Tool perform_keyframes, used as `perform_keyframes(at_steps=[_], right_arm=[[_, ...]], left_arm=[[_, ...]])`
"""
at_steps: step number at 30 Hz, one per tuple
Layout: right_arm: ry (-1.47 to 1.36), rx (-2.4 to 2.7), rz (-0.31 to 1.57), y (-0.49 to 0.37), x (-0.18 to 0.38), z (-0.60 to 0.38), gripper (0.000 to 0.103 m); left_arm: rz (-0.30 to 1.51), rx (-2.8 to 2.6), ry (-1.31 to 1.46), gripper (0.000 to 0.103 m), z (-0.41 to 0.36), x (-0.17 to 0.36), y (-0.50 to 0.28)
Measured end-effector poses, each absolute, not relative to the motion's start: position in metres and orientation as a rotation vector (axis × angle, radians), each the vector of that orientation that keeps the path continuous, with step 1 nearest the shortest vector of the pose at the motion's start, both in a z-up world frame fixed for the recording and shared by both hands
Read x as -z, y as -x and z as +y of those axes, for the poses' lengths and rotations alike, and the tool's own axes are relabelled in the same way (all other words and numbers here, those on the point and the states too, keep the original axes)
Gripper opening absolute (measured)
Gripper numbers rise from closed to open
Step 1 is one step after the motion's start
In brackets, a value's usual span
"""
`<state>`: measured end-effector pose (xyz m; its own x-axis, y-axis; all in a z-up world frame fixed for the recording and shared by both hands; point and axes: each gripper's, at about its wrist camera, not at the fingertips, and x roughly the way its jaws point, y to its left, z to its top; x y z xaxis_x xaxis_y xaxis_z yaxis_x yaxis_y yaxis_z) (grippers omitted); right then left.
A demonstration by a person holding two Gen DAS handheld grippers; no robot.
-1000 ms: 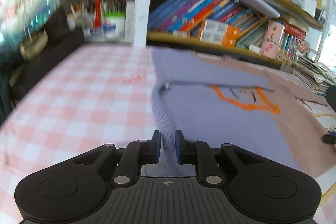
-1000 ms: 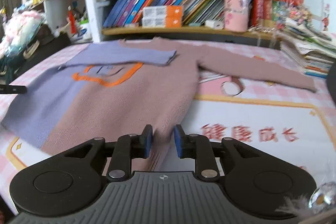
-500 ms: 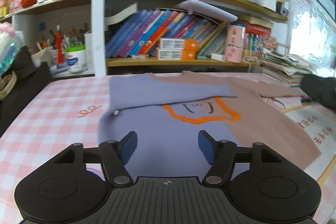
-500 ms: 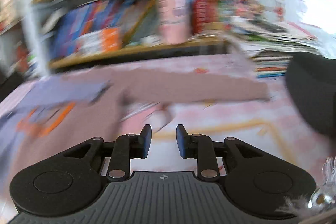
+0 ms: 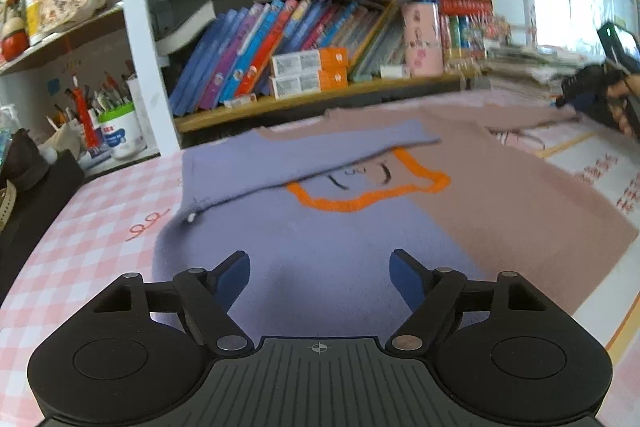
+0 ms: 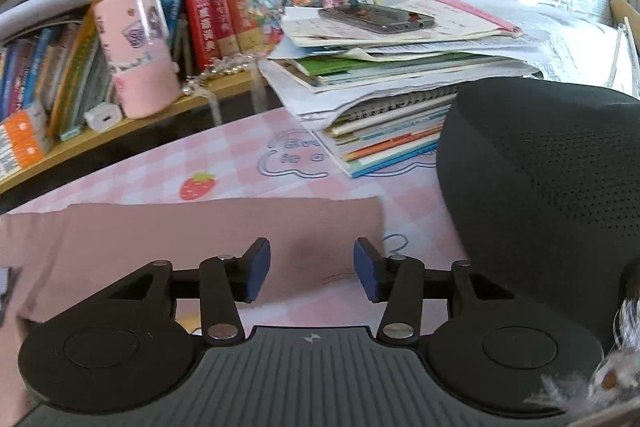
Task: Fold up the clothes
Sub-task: 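Reach the right gripper to the pink sleeve cuff and grasp it, then fold the pink sleeve across the sweater front with the right gripper, release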
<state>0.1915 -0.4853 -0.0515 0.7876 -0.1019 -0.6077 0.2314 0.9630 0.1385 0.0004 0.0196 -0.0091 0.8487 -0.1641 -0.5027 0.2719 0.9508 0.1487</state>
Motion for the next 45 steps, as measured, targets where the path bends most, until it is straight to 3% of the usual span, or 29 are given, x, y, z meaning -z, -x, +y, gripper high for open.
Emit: perform_keyframes(at_steps=[10,15,16,17,20,25,34,45], right_arm=[[-0.256,0.225,0.646,-0.202,0.063,-0.500,0.044],[-0.213,0.238,0.652,-0.204,0.063,-0.498,0.029],[-0.187,0.238,0.656,-0.205,0.063,-0.496,0.024],[-0.160,0.238,0.659,-0.205,0.064,-0.494,0.012],[-0.045,0.232,0.664,-0.208,0.065,-0.483,0.005],[-0.180,0.167,0.639,-0.206,0.046,-0.491,0.003],[-0.233,-0.062,0.467,-0.181,-0.060,-0.439,0.003],[-0.084,-0.522,0.405,-0.187,-0.118,-0.230,0.003]], left_arm=[[0.552,0.232,-0.269,0.088,0.011,0.014,-0.004],[0.548,0.236,-0.300,0.089,0.007,0.015,-0.002],[0.544,0.238,-0.303,0.089,0.007,0.014,-0.001],[0.541,0.241,-0.303,0.089,0.006,0.014,-0.001],[0.528,0.238,-0.300,0.089,0.007,0.013,0.001],[0.497,0.236,-0.288,0.089,0.009,0.010,0.005],[0.444,0.253,-0.266,0.090,0.012,0.007,0.012],[0.390,0.272,-0.378,0.090,-0.004,0.009,0.022]])
